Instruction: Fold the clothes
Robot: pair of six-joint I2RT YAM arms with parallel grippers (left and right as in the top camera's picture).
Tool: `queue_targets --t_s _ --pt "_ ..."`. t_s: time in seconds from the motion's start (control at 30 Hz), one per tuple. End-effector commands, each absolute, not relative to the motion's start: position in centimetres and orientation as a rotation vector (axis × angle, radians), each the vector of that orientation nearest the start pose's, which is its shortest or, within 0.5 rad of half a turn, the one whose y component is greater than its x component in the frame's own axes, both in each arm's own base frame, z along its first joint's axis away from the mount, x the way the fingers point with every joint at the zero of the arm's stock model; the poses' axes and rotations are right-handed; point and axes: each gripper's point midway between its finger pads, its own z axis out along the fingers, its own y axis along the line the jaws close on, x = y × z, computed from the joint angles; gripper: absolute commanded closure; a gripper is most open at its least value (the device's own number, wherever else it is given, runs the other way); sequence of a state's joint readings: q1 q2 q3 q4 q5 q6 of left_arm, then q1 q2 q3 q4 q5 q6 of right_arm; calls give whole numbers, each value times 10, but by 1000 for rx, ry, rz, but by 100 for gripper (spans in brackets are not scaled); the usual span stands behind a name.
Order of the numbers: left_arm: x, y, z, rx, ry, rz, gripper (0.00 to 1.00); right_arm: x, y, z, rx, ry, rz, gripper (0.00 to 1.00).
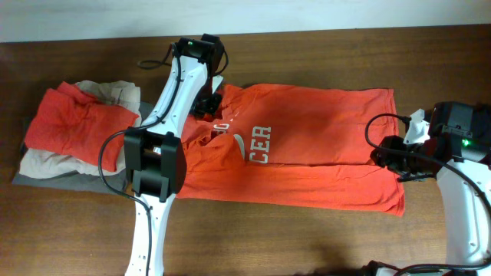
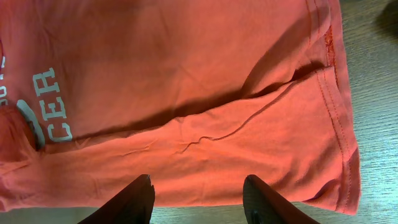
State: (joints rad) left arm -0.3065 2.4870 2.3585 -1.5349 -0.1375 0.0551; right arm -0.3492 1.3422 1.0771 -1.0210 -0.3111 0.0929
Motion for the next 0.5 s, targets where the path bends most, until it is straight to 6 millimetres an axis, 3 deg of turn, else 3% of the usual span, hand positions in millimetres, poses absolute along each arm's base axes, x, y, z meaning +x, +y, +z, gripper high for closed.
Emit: queue_targets --t_s 0.0,0.27,0.37,0.47 --pt "439 -100 83 543 3140 352 99 282 -50 142 540 2723 360 49" --pt "427 -81 86 498 3198 442 99 282 -50 142 540 2722 360 49" --pt "425 -79 87 497 3210 445 90 282 -50 142 541 2722 360 49" --pt "423 -78 87 500 3216 449 90 282 -50 142 541 2722 360 49"
